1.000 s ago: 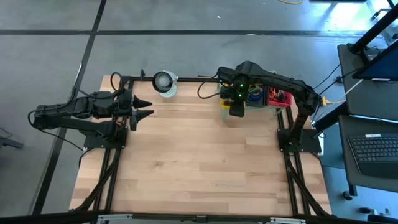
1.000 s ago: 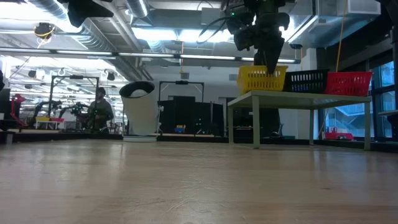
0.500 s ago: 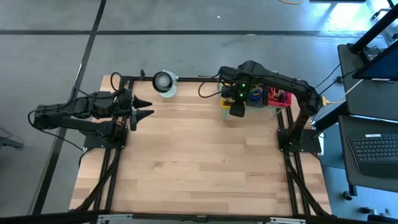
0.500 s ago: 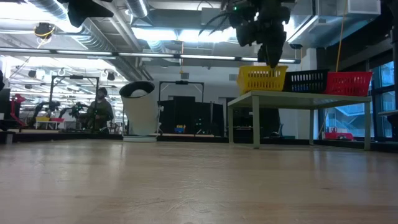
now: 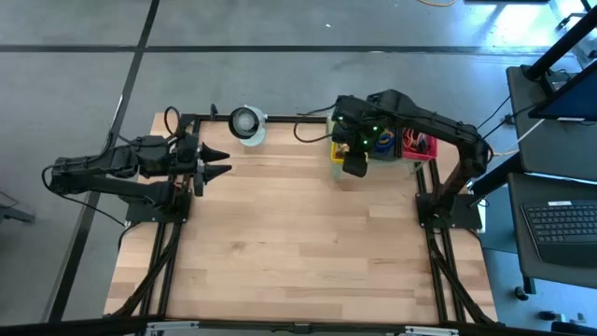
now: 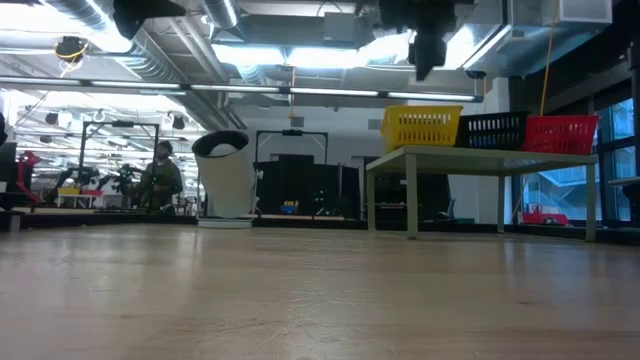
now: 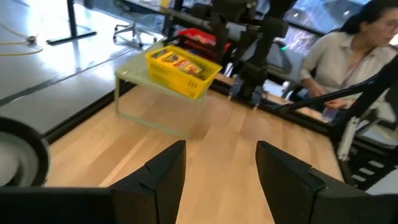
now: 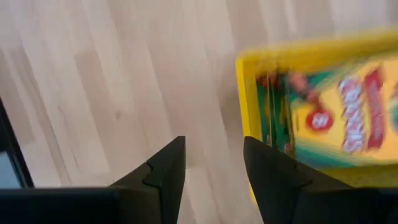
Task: Pick & Place Office Desk Supplies
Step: Return to Home Position
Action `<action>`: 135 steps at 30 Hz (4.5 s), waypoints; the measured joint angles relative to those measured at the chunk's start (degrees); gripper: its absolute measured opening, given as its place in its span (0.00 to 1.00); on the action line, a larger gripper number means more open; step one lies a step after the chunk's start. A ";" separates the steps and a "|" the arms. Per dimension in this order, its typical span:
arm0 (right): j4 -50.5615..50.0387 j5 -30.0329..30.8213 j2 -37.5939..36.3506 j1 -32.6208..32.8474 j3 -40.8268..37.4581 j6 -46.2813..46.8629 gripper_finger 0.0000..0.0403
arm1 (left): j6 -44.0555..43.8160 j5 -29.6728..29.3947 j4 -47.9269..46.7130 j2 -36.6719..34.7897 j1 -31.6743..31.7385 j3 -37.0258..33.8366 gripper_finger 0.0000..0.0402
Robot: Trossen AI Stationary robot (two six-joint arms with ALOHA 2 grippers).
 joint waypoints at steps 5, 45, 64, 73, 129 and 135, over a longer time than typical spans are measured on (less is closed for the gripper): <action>5.53 1.95 -3.03 1.68 3.44 2.27 0.41 | 0.00 3.14 1.94 -1.71 0.00 0.09 0.47; 86.07 15.44 -43.28 27.76 -66.55 34.69 0.31 | -3.19 1.63 7.16 -21.65 0.00 -19.83 0.47; 99.92 -0.28 -43.17 18.00 -80.80 25.76 0.29 | 4.54 -5.11 5.17 -24.78 0.02 -20.24 0.39; 107.27 -12.40 -36.62 9.60 -80.82 22.93 0.29 | 2.73 -7.72 1.82 -24.76 0.00 -20.24 0.37; 94.91 17.06 -56.13 21.46 -80.34 28.89 0.20 | -2.14 -11.14 0.92 -24.76 0.00 -20.24 0.37; 83.51 18.07 -67.34 21.46 -80.36 29.43 0.20 | -2.19 -11.22 0.98 -24.76 0.00 -20.24 0.37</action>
